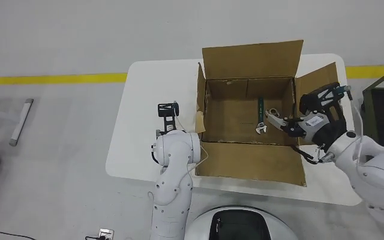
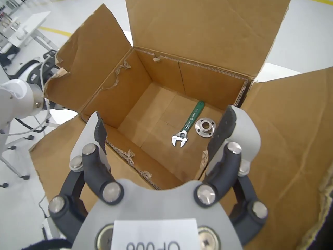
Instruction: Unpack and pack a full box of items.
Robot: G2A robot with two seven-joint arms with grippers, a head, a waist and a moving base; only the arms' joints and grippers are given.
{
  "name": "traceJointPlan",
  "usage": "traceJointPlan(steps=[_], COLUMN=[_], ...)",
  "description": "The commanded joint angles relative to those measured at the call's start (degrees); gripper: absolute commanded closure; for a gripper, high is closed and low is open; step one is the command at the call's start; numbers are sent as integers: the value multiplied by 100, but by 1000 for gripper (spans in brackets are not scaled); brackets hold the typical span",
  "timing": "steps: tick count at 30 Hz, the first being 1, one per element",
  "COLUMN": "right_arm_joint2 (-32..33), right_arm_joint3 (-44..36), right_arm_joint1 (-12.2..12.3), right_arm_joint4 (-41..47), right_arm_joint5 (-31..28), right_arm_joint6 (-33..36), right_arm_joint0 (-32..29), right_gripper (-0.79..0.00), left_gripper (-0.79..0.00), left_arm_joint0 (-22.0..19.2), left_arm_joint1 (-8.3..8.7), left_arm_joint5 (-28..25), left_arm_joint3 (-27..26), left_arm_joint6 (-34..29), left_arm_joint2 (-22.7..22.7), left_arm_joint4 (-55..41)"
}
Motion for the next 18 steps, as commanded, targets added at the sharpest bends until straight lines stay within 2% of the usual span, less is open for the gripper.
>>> traceJointPlan(steps=[1, 4, 5, 7, 10, 18], right_arm_joint2=[-348, -1001, -1265, -1655, -2294, -2352], right_arm_joint3=[68, 390, 548, 899, 1530, 1588], right_arm_joint1=[-16, -77, -103, -191, -331, -346], right_arm_joint4=[-522, -961, -1051, -1131, -1260, -1279], right_arm_joint5=[519, 1215, 1285, 1716, 1940, 1969], right_arm_joint6=[375, 1395, 1769, 2031, 2360, 2373], right_arm_joint0=[303, 1039, 1316, 1911, 2664, 2733], right_gripper=[-785, -785, -785, -785, -785, -785], left_gripper=[-785, -785, -785, -785, -785, -785], left_arm_joint0=[0, 0, 0, 0, 0, 0], left_arm_joint1=[0, 0, 0, 0, 0, 0], left_arm_joint5=[0, 0, 0, 0, 0, 0], left_arm_joint3=[0, 0, 0, 0, 0, 0], left_arm_joint6=[0, 0, 0, 0, 0, 0], left_arm_joint2=[0, 0, 0, 0, 0, 0], left_arm_joint4=[0, 0, 0, 0, 0, 0])
